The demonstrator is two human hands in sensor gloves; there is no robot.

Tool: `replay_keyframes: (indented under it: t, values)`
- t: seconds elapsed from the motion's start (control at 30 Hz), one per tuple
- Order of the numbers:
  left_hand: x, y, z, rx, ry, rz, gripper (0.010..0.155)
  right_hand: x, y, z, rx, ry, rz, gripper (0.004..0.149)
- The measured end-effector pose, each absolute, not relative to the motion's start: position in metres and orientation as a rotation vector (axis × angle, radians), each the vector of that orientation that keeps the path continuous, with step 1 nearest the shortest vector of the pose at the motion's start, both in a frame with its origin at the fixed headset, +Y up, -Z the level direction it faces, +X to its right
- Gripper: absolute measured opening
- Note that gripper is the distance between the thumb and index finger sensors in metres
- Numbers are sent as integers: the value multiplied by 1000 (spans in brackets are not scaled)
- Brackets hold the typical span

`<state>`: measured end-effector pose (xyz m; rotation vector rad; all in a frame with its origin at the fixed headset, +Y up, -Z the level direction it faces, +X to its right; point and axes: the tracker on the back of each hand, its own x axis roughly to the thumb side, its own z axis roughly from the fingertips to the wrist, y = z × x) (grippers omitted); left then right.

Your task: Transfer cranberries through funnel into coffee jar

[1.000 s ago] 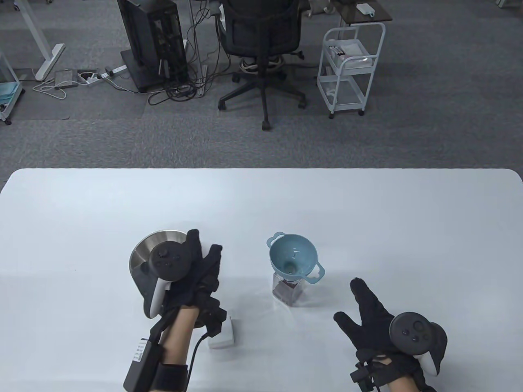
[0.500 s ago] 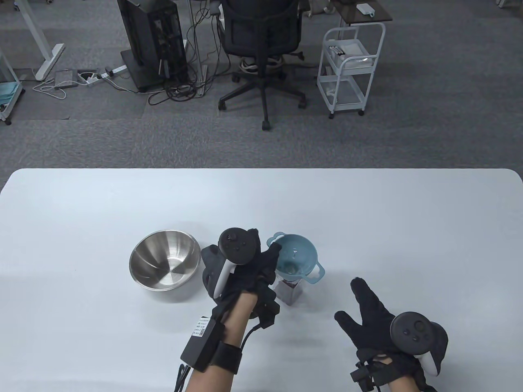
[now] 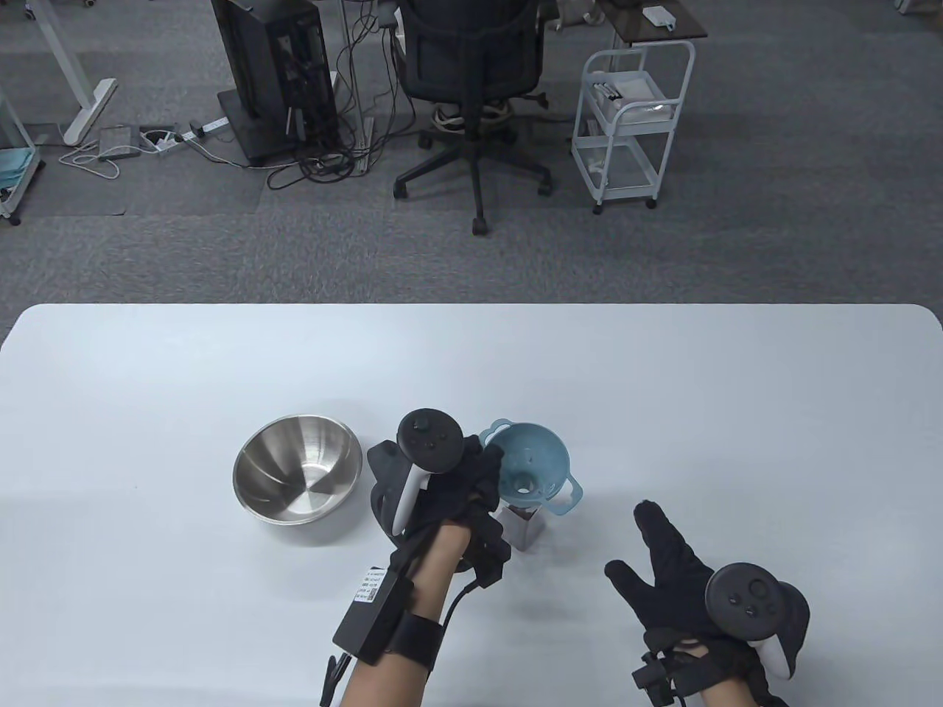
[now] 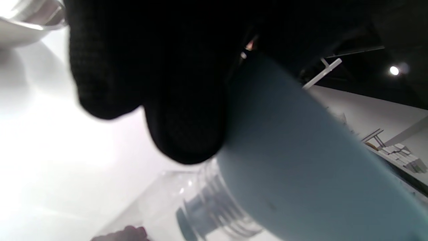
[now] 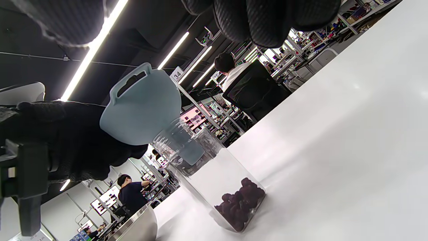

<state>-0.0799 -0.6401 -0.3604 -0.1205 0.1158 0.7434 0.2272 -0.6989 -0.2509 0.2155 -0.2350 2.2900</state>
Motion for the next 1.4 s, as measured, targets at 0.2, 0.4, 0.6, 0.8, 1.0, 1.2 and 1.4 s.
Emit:
replay_keyframes:
  t: [0.2, 0.4, 0.6, 0.8, 1.0, 1.2, 1.4]
  values:
    - [-84, -637, -360, -109, 107, 748, 53, 227, -699, -251, 211, -232, 2293, 89]
    - [-97, -621, -356, -87, 92, 788, 52, 228, -699, -251, 203, -234, 2292, 89]
    - [-123, -596, -349, -19, 78, 904, 52, 228, -699, -251, 198, -235, 2289, 89]
    - [-156, -584, -343, 94, 113, 872, 52, 228, -700, -251, 190, -230, 2287, 89]
    - [-199, -590, -343, 169, 225, 778, 52, 228, -700, -251, 193, -229, 2291, 89]
    - [-240, -608, -343, 191, 336, 757, 52, 227, -700, -251, 201, -232, 2299, 88]
    - [-270, -627, -347, 203, 431, 636, 52, 226, -700, -251, 209, -237, 2303, 88]
